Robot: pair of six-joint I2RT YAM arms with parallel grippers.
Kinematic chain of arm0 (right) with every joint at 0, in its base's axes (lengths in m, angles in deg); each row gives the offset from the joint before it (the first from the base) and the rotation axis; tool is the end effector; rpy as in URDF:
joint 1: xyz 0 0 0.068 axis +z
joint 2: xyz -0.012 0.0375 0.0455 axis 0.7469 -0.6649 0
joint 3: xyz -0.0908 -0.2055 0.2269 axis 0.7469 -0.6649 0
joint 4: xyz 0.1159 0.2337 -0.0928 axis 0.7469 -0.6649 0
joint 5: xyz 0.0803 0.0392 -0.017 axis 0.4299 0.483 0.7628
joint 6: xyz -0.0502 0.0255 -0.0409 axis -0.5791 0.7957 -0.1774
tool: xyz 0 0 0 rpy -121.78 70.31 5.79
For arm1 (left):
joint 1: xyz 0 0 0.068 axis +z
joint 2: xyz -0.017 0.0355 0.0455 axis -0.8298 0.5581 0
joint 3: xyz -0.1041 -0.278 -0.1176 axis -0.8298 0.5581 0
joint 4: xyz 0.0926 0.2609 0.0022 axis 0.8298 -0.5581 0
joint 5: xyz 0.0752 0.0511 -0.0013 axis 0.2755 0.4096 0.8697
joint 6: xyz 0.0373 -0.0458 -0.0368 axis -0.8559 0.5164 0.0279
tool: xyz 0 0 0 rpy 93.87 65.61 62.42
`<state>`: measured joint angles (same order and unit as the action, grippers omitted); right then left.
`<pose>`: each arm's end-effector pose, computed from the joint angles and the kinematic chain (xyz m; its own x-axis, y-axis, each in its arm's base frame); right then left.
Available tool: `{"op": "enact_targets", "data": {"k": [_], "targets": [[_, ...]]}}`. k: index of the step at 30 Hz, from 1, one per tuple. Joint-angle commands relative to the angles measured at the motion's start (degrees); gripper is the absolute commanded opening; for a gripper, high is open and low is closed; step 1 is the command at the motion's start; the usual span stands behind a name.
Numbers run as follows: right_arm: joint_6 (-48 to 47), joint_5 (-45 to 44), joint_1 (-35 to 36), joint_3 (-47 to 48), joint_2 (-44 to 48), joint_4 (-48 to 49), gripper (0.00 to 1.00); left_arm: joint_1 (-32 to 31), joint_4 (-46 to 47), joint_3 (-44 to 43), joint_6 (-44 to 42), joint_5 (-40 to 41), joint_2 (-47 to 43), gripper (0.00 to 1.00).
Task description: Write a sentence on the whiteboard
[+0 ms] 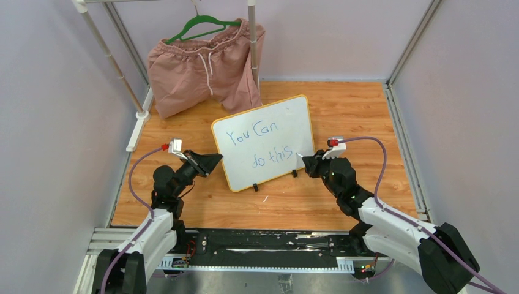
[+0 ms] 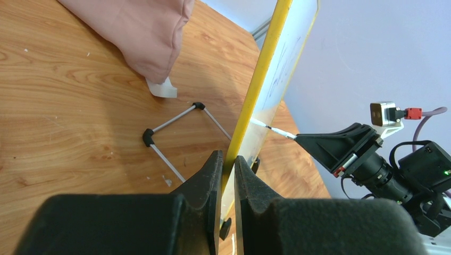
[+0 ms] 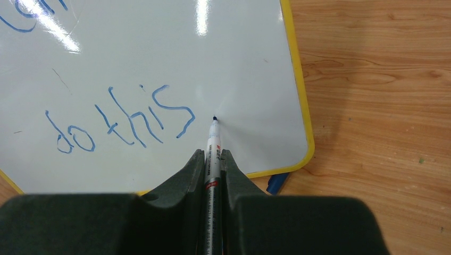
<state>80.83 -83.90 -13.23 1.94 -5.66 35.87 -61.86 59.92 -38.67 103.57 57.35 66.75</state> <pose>0.1718 0.1089 0.2331 -0.2843 0.3039 -0.9093 -0.3406 0.8545 0.3921 0.1552 -0.0436 0.2130 -0.4138 -0.6258 -0.6612 0.4025 0.5257 -0.7494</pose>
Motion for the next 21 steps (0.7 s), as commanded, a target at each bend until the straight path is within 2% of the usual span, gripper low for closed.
{"op": "enact_targets", "data": {"k": [1, 21], "targets": [[0.83, 0.24, -0.97, -0.96, -0.29, 0.65, 0.0, -0.37, 2.46, 0.45, 0.05, -0.21, -0.87, 0.0], [0.75, 0.42, -1.25, -1.15, 0.04, 0.02, 0.0, -0.38, 2.46, 0.41, 0.14, -0.21, -0.96, 0.0]]}}
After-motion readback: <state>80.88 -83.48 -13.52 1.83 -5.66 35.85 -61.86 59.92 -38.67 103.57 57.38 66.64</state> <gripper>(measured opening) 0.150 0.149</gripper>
